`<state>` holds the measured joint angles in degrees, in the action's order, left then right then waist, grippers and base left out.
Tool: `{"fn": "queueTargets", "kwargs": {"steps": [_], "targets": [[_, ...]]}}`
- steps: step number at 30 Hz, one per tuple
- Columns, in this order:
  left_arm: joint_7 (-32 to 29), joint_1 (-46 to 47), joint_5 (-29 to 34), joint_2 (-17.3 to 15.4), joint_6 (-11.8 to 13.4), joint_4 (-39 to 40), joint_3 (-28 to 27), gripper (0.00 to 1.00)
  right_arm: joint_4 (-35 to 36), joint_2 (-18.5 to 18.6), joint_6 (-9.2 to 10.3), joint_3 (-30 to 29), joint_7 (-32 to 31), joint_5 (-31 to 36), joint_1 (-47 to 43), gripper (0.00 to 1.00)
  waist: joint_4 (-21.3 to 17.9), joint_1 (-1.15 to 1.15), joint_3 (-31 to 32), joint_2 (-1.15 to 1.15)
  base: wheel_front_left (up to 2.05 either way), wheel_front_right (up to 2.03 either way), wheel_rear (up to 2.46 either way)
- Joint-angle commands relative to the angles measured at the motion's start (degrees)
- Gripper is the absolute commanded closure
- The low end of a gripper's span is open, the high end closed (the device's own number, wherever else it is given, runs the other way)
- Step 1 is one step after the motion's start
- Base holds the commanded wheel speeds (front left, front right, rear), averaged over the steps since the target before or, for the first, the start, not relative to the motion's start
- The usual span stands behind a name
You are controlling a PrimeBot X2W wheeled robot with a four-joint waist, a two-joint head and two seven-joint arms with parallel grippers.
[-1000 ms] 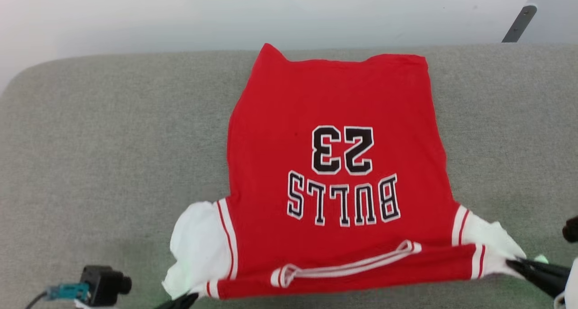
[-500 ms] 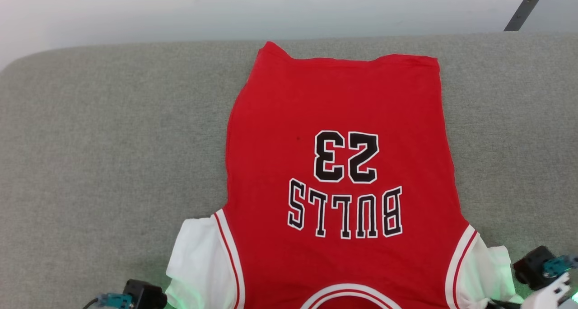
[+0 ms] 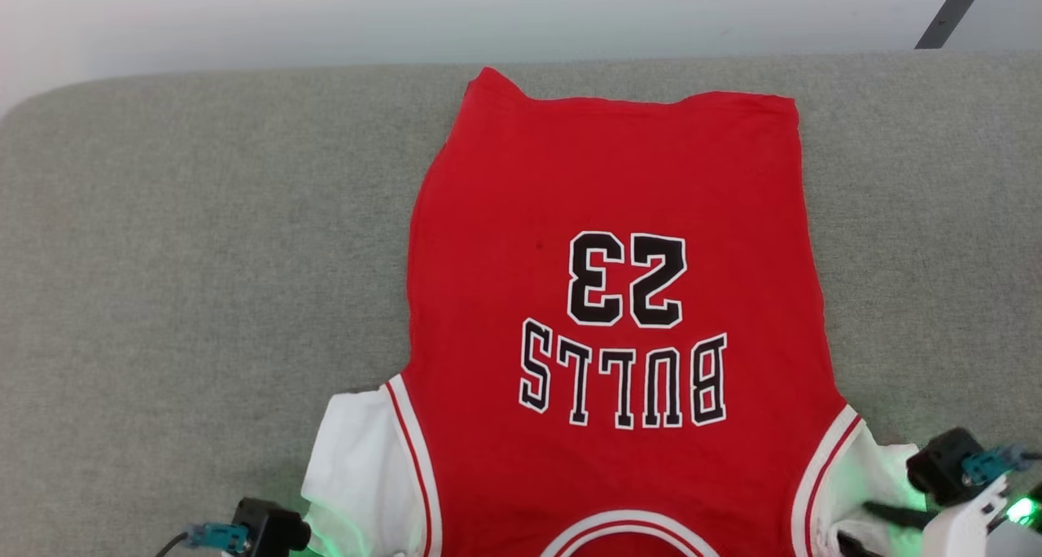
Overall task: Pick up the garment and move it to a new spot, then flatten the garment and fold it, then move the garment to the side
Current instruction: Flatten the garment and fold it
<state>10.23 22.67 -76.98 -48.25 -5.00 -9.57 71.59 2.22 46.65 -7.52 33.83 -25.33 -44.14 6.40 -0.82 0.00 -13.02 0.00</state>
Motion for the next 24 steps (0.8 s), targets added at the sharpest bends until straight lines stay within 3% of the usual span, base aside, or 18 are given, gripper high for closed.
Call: {"fn": "queueTargets", "kwargs": {"steps": [1, 7, 12, 16, 24], "targets": [[0.2, 0.3, 0.2, 1.0, 0.5, -0.3, -0.1, 1.00, 1.4, 1.1, 0.07, -1.1, -0.7, -0.5, 0.7, 0.00, 0.0, 0.00, 0.0, 0.00, 0.00, 0.00, 0.00], [0.7, 0.8, 1.5, 1.0, 1.1, 2.2, -0.2, 1.00, 10.3, 4.0, 0.06, -12.0, -7.2, -4.1, 1.7, 0.00, 1.1, 0.00, 0.0, 0.00, 0.00, 0.00, 0.00], [0.3, 2.9, 3.3, 0.9, 2.1, 4.6, -0.5, 1.00, 11.7, 2.0, 0.06, -20.7, -12.5, -3.4, 9.9, 0.00, 3.2, 0.00, -2.2, 0.00, 0.00, 0.00, 0.00], [-1.0, 5.7, 4.9, 2.4, 1.9, 5.3, -0.5, 1.00, 4.6, -2.4, 0.06, -22.8, -14.1, -0.2, 21.8, 0.00, 6.1, 0.00, -4.9, 0.00, 0.00, 0.00, 0.00], [-3.3, 11.2, 8.1, 6.8, -0.1, 3.3, -0.2, 1.00, -18.5, -7.9, 0.05, -17.5, -18.8, 9.6, 42.7, 0.00, 12.3, 0.00, -9.9, 0.00, 0.00, 0.00, 0.00]]}}
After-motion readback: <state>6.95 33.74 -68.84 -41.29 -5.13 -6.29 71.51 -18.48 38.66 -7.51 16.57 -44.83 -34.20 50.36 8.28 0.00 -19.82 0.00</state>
